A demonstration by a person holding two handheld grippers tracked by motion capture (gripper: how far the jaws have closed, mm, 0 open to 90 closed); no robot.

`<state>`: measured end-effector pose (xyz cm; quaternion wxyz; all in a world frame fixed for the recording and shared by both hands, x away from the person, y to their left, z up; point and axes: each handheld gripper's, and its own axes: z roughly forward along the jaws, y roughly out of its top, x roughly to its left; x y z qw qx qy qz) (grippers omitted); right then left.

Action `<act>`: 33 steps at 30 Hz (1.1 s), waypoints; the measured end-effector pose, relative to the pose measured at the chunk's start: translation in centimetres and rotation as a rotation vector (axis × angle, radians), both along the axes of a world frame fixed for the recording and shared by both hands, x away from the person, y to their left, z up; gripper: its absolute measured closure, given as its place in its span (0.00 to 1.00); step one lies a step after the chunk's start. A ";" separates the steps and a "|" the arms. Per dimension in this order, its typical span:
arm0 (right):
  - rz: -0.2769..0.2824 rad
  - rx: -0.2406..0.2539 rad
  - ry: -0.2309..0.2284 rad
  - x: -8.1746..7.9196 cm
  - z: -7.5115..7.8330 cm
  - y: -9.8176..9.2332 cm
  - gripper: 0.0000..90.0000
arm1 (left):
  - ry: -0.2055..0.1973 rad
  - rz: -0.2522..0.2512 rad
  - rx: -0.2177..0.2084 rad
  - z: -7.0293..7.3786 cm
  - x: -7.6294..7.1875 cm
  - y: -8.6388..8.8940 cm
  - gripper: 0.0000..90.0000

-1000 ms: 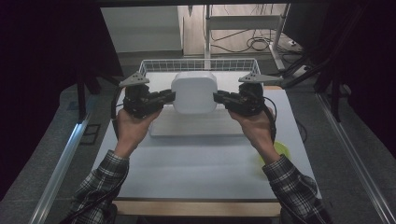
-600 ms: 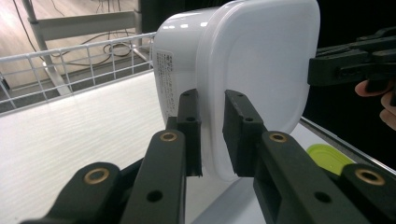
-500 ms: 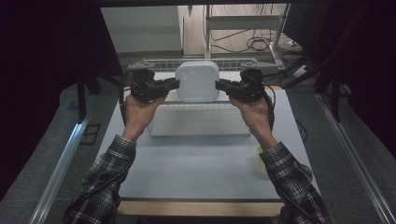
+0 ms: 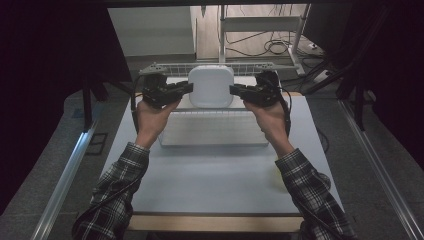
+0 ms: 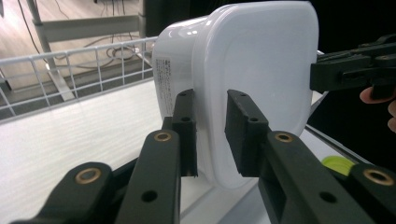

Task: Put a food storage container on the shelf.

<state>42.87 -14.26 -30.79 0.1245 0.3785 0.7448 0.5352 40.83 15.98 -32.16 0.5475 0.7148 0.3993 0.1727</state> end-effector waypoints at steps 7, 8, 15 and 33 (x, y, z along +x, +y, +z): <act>-0.015 -0.021 -0.025 0.7 0.1 0.5 0.77 | -0.015 0.001 -0.001 0.1 0.8 -0.4 0.73; -0.015 -0.021 -0.025 0.7 0.1 0.5 0.77 | -0.015 0.001 -0.001 0.1 0.8 -0.4 0.72; -0.037 -0.067 -0.060 1.1 0.1 1.3 0.72 | -0.030 0.005 0.007 -0.1 1.2 -0.7 0.64; -0.071 -0.102 -0.061 2.4 -0.4 1.9 0.60 | -0.017 0.046 0.009 -0.5 2.7 -0.7 0.52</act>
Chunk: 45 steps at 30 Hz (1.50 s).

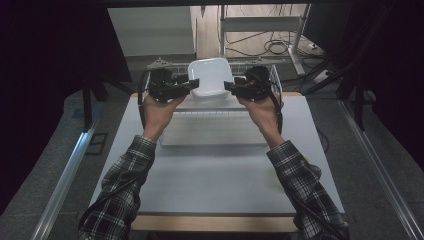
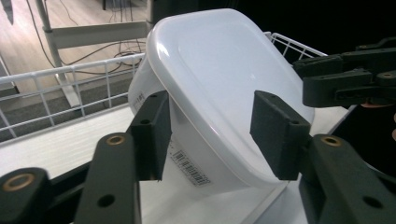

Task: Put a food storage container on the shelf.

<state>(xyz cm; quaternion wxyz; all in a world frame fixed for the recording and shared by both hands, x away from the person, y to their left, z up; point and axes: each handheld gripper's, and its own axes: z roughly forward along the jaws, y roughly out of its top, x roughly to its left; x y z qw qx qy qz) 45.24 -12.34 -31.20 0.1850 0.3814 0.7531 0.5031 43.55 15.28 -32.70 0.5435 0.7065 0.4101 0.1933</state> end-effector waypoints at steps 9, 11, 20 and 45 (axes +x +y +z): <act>-0.001 0.007 -0.004 0.4 0.5 0.3 0.59 | 0.009 0.022 0.025 -0.1 0.9 0.2 0.49; 0.000 0.009 -0.005 0.5 0.5 0.4 0.59 | 0.015 0.022 0.017 -0.1 1.1 0.3 0.49; 0.003 0.033 0.008 0.9 0.5 0.6 0.58 | 0.019 0.049 0.039 0.1 2.1 0.0 0.46; 0.088 0.026 -0.026 -2.3 -1.3 -1.0 0.25 | 0.030 -0.111 0.073 -1.4 -2.5 0.4 0.09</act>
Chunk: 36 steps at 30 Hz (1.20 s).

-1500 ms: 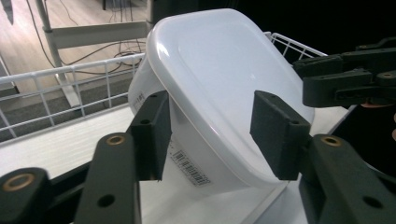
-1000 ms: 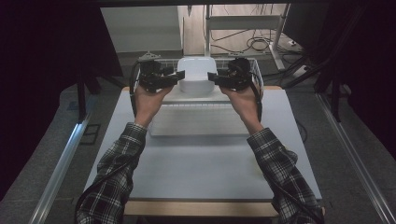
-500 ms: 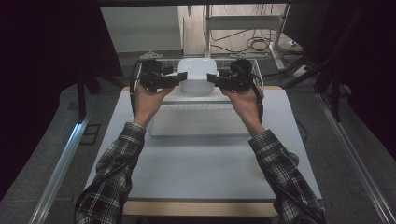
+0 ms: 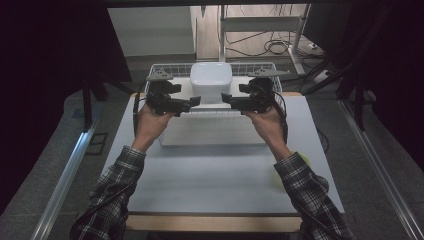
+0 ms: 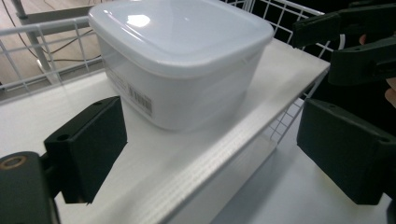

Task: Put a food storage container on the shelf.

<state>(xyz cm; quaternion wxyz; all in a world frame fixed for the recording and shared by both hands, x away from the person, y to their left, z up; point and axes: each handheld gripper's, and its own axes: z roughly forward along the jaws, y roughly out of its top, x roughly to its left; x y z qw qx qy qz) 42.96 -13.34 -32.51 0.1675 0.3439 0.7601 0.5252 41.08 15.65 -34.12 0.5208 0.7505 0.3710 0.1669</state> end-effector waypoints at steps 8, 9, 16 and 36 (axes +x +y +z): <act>0.047 -0.022 0.027 -1.1 -1.4 -0.1 0.18 | -0.068 -0.022 0.032 -0.9 -2.3 0.5 0.06; 0.052 -0.020 0.030 -1.3 -1.5 -0.2 0.18 | -0.081 -0.028 0.035 -1.1 -2.6 0.6 0.06; 0.087 -0.018 0.032 -2.5 -2.0 -0.4 0.14 | -0.088 -0.051 0.021 -2.2 -4.4 0.9 0.06; 0.130 -0.107 -0.001 -6.1 -5.6 -1.7 0.01 | -0.054 -0.088 0.022 -6.3 -8.8 1.2 0.04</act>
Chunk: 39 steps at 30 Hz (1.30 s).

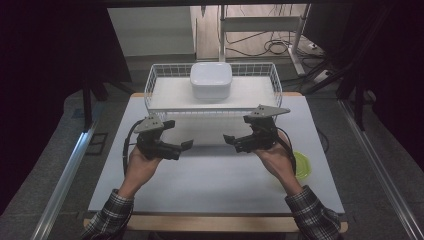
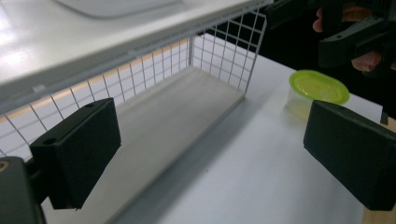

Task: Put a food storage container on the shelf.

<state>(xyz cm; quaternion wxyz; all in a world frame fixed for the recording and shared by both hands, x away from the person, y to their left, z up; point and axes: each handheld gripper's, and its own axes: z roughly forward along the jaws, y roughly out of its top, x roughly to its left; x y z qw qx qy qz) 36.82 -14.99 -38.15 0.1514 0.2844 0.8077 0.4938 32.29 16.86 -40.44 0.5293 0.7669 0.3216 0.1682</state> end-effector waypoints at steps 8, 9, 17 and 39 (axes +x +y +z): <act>-0.010 0.010 0.009 -1.5 -1.8 -1.3 0.00 | 0.028 -0.024 0.044 -1.6 -1.4 -0.5 0.03; -0.010 0.013 0.008 -1.6 -2.0 -1.4 0.00 | 0.029 -0.028 0.042 -2.0 -1.6 -0.6 0.03; 0.007 0.005 0.007 -3.3 -3.7 -2.0 0.00 | 0.022 -0.022 0.068 -3.9 -2.9 -0.8 0.02; -0.005 -0.049 0.083 -6.6 -8.9 -2.5 0.02 | 0.047 0.055 0.130 -9.2 -6.5 1.3 0.03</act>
